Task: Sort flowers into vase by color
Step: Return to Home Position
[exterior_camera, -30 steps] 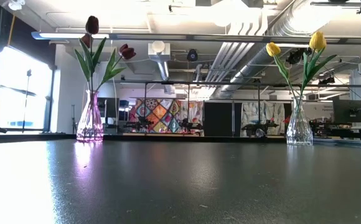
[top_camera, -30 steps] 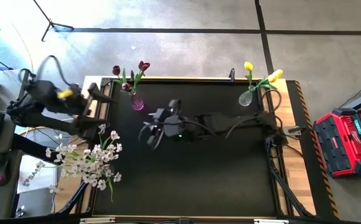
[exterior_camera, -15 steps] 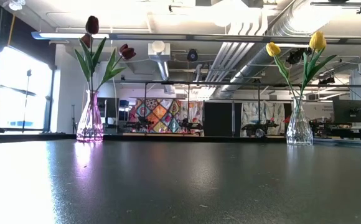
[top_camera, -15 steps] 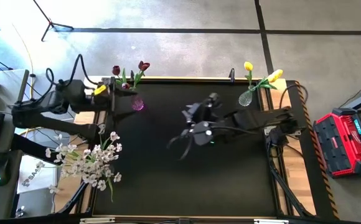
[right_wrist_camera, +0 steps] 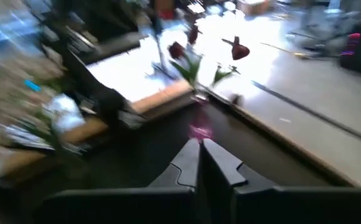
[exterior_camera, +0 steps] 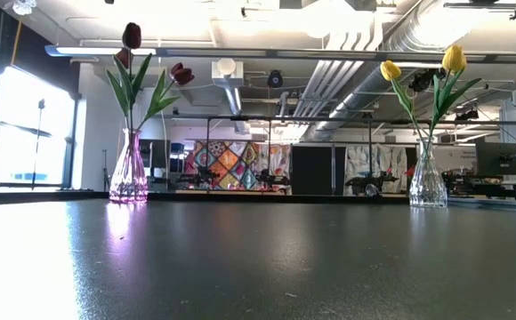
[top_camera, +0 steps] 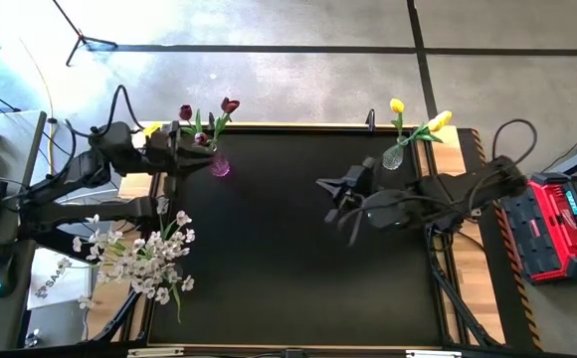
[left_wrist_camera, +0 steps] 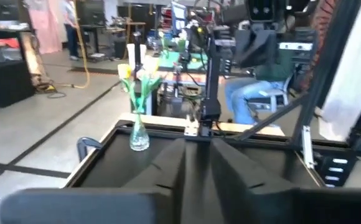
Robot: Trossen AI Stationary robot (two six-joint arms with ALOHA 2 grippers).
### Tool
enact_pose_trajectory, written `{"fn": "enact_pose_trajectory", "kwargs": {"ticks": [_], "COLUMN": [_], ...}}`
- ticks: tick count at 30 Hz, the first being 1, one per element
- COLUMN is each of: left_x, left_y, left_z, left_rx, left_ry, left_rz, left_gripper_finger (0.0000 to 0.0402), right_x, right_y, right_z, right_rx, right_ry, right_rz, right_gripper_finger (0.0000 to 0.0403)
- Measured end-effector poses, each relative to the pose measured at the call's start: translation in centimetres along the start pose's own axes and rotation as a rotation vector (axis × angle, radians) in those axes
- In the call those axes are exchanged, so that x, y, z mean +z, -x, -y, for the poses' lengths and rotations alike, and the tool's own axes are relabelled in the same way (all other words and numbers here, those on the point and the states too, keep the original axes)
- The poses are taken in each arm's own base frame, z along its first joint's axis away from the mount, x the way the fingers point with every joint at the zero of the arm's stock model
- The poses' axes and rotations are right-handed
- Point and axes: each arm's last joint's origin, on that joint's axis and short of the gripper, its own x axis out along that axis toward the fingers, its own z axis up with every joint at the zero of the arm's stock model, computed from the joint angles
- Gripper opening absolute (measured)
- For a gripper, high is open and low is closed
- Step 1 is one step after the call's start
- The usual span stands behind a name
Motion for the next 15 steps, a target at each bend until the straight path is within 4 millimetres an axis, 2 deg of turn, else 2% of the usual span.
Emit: {"fn": "enact_pose_trajectory", "kwargs": {"ticks": [5, 10, 15], "left_x": [-1.6, -3.1, -4.4], "left_y": [0.9, 1.7, 1.9], "left_z": [-0.3, -0.4, -0.4], "left_rx": [0.039, 0.035, -0.011], "left_ry": [-0.007, -0.041, -0.04], "left_rz": [0.045, 0.077, 0.062], "left_gripper_finger": [0.0007, 0.0002, 0.0], "right_x": [-2.6, -4.8, -6.4], "right_y": [-0.1, -0.7, -1.6], "right_z": [1.8, 3.8, 4.8], "right_rx": [0.142, 0.314, 0.316], "right_ry": [-0.103, -0.104, 0.006], "right_rz": [0.128, 0.23, 0.245], "right_gripper_finger": [0.0001, 0.0001, 0.0]}}
